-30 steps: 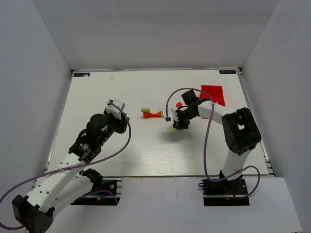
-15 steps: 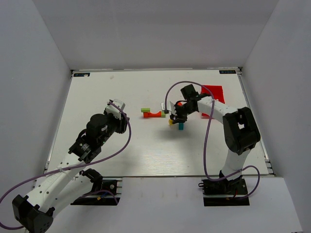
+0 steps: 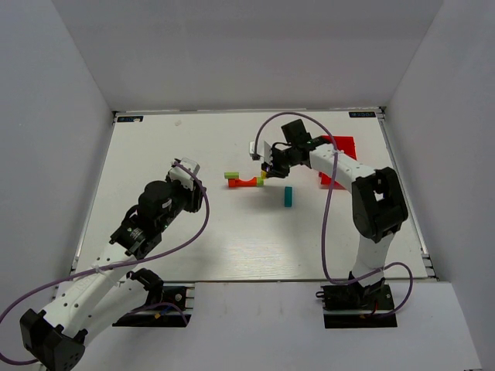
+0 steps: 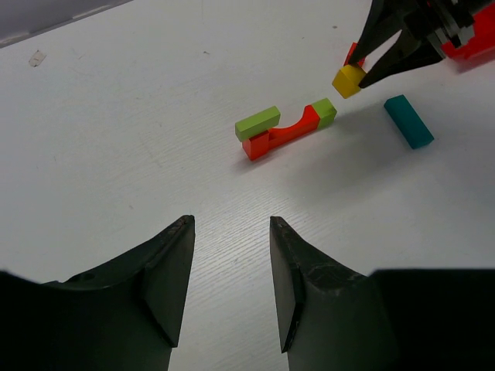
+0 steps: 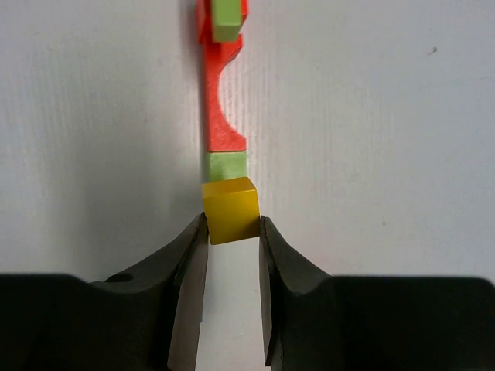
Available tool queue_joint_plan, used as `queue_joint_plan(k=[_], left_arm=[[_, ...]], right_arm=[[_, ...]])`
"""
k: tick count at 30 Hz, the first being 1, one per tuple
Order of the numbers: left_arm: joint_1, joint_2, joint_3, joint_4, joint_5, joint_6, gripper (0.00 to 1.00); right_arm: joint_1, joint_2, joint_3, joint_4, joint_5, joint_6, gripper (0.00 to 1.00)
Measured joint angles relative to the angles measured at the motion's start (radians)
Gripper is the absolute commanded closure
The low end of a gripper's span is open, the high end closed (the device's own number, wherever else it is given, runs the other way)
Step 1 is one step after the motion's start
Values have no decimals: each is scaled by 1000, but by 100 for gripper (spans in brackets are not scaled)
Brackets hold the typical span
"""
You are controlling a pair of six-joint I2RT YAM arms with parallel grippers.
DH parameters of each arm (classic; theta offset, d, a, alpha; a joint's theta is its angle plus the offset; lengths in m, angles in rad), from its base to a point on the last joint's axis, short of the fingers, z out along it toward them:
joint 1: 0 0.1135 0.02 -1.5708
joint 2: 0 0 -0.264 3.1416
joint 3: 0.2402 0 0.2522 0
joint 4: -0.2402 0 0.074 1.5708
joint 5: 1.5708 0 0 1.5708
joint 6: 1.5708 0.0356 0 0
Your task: Build the wood block tower
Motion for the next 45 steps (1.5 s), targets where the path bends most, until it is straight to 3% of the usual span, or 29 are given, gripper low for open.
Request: queue_joint_plan(k=[10,45], left_arm=[[0,0,0,0,0,0,46],[0,0,0,0,0,0,46]], right_arm=[[38,134,171,-60,66,27,90],[75,172,181,-87,152,68,88]])
